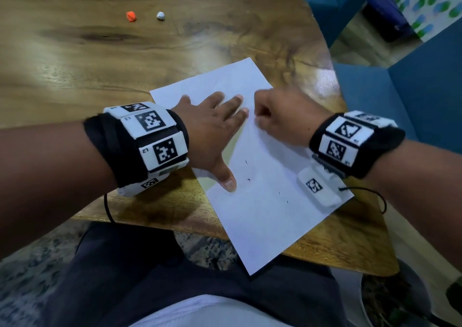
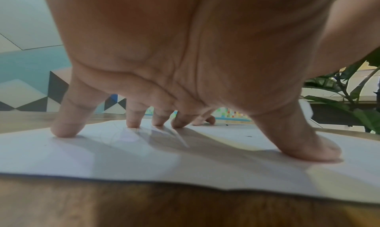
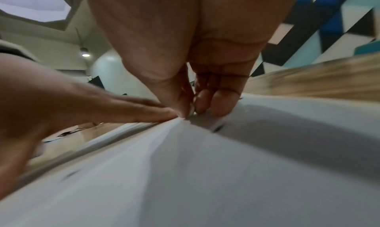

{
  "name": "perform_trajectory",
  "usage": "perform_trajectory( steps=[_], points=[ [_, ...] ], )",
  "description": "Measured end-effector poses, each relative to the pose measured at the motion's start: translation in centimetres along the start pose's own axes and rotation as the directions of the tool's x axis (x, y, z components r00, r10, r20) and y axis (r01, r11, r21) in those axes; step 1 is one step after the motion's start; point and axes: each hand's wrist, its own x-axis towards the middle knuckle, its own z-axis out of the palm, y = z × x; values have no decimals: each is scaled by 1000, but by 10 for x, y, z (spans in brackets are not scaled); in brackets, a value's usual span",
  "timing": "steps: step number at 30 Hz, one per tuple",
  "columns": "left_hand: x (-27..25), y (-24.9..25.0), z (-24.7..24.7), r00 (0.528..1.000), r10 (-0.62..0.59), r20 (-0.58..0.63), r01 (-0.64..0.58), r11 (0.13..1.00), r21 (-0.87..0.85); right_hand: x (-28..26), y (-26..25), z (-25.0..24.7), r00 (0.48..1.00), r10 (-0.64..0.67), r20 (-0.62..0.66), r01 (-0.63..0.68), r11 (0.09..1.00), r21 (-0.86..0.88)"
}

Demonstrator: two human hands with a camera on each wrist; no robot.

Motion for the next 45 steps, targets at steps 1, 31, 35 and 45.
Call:
perform_trajectory(
  steps=[1,31,35,45],
  points=[
    [0,0,0,1000,-2,-3,2,1000,6,9,8,-1,999,36,-28,-36,999,-8],
    [2,1,0,1000,15,-13,-15,1000,-15,-20,-11,0,961,-237,144,240,971,-3],
    [1,1,-1,1000,11,-8,-11,1000,12,12,13,-9,995,-90,49,92,995,-33],
    [0,3,-1,1000,4,5,-4,1000,-2,-46,-12,10,972,-215,91,214,977,19]
  ],
)
